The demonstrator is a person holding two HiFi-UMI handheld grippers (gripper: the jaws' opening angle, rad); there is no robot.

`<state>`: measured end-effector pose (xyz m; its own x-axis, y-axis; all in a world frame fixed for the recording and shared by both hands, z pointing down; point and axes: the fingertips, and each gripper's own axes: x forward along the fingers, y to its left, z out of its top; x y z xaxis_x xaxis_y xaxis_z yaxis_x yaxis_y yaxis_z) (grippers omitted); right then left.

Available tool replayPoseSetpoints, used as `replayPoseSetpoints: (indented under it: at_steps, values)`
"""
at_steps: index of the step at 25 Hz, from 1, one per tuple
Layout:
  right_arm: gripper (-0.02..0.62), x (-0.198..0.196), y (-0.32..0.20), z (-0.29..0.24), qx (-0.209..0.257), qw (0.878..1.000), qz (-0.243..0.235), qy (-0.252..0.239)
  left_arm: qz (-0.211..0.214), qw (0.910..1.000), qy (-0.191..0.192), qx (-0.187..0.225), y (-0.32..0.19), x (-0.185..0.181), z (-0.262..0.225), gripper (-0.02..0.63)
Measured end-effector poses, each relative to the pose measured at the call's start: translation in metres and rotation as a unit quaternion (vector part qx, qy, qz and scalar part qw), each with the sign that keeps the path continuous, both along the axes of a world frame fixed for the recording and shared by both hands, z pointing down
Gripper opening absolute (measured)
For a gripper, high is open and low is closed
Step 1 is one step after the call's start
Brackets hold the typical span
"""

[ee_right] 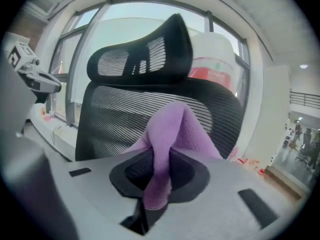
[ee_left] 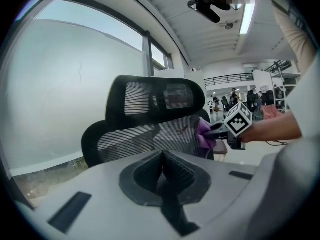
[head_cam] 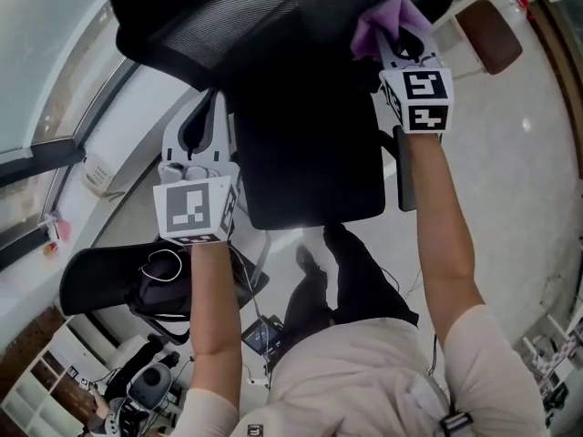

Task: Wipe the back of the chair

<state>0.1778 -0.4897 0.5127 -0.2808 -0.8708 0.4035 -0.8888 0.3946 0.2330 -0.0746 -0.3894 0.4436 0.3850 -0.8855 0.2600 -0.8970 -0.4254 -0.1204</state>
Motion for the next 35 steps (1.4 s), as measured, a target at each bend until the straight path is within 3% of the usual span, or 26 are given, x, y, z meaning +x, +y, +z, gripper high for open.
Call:
replayPoseSetpoints:
  at_steps: [4,11,15,19,23,26,29,35]
  values:
    - [0.051,0.026,0.002,-0.002,-0.005,1.000,0.024,-0.003,0.020,0.9998,0.001,0.000,-0.004,0.025,-0.003,0.008]
    - [0.050,0.001,0.000,-0.011,-0.005,1.000,-0.004,-0.011,-0.006,1.0000,0.003,0.006,0.008,0.012,-0.013,0.008]
    - [0.051,-0.056,-0.005,-0.008,-0.007,0.999,-0.048,-0.011,-0.042,0.9991,0.006,0.005,0.020,-0.024,-0.011,0.008]
    - [0.050,-0.154,-0.008,-0.004,-0.007,0.993,-0.117,-0.020,-0.081,0.9967,0.008,0.002,0.034,-0.073,-0.007,0.008]
    - [0.051,-0.268,0.005,0.001,-0.019,0.977,-0.209,-0.020,-0.122,0.9925,0.009,-0.006,0.051,-0.119,-0.002,0.008]
    - [0.051,-0.325,0.023,0.009,-0.027,0.966,-0.256,-0.009,-0.136,0.9907,0.010,-0.007,0.066,-0.139,0.002,0.008]
    - [0.051,-0.344,0.029,0.015,-0.029,0.963,-0.268,-0.004,-0.143,0.9896,0.010,-0.009,0.075,-0.150,0.006,0.008]
    - [0.050,-0.333,0.031,0.018,-0.027,0.966,-0.258,-0.006,-0.133,0.9910,0.009,-0.009,0.074,-0.149,0.008,0.008]
